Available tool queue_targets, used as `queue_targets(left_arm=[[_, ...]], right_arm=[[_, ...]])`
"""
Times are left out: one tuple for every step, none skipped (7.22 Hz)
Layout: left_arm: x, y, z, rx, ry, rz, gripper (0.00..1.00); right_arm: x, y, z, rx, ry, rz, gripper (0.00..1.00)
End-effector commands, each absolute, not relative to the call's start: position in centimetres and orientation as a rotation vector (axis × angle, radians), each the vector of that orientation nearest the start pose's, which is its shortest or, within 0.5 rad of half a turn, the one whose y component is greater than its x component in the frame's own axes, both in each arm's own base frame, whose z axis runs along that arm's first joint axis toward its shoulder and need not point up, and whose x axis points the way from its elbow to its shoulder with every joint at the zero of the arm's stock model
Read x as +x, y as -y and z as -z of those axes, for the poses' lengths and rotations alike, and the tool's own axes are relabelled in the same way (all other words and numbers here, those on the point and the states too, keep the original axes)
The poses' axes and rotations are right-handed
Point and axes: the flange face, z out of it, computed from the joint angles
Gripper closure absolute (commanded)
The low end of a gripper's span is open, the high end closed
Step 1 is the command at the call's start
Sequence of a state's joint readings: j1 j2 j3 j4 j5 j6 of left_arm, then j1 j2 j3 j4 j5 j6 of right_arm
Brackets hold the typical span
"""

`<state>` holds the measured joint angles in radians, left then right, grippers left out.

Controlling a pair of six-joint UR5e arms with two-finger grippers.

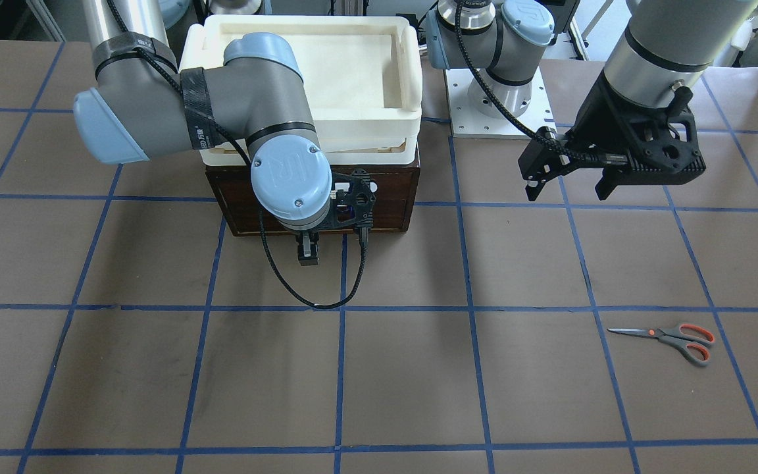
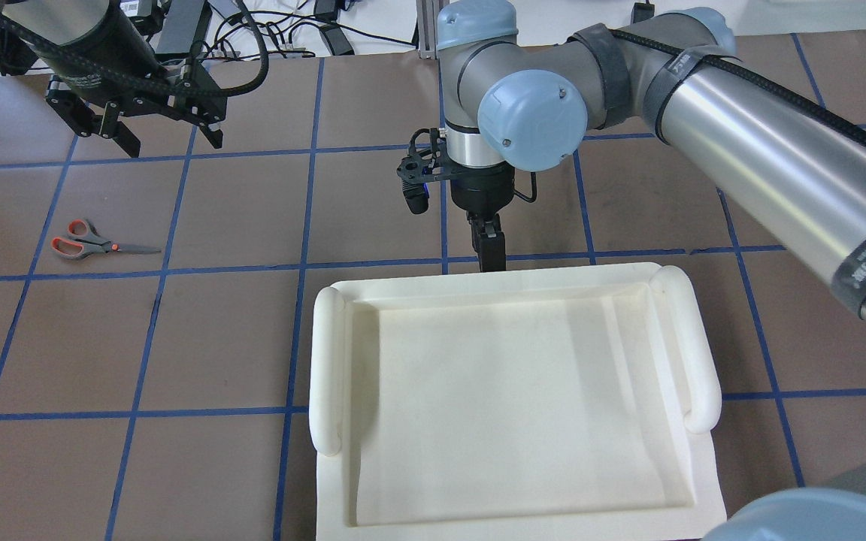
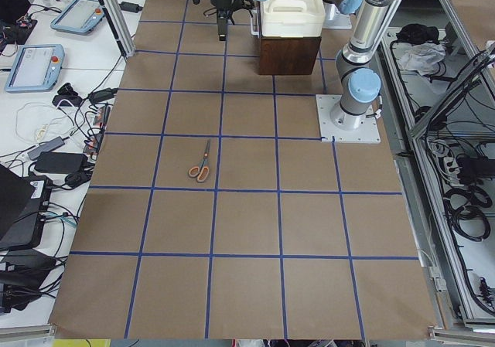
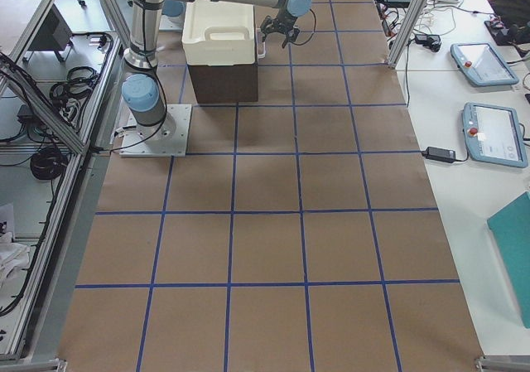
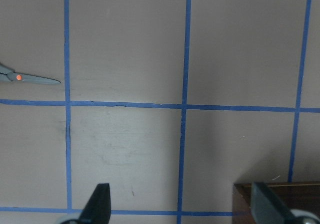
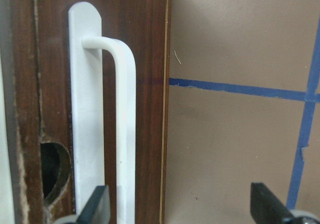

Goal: Place scissors in drawer with both arms

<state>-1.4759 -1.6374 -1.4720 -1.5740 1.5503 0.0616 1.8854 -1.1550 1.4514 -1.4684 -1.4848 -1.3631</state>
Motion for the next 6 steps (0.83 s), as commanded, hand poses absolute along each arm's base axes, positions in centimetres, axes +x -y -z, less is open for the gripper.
queue_targets(left_arm=[[-4.1, 55.2, -48.4, 0.185, -3.157, 0.03, 0.0], [-2.1, 56.2, -46.5, 0.335, -3.145, 0.024, 0.0], [0.3, 56.4, -44.3, 0.487, -3.132, -0.012, 0.0], [3.3, 57.1, -42.4, 0.708, -3.087, 0.003, 0.0], [6.3, 57.9, -40.6, 0.852, -3.057, -0.009, 0.0], [9.5, 58.2, -39.1, 1.136, -2.976, -0.028, 0.0]], right_arm=[[32.1, 52.6, -30.1, -2.091, -1.906, -0.445, 0.0], [32.1, 52.6, -29.9, -2.096, -1.899, -0.443, 0.0], [32.1, 52.5, -29.8, -2.093, -1.902, -0.449, 0.0], [32.0, 52.2, -29.3, -2.088, -1.896, -0.461, 0.0], [32.0, 52.2, -29.1, -2.087, -1.897, -0.461, 0.0], [32.0, 52.1, -29.2, -2.078, -1.905, -0.464, 0.0]])
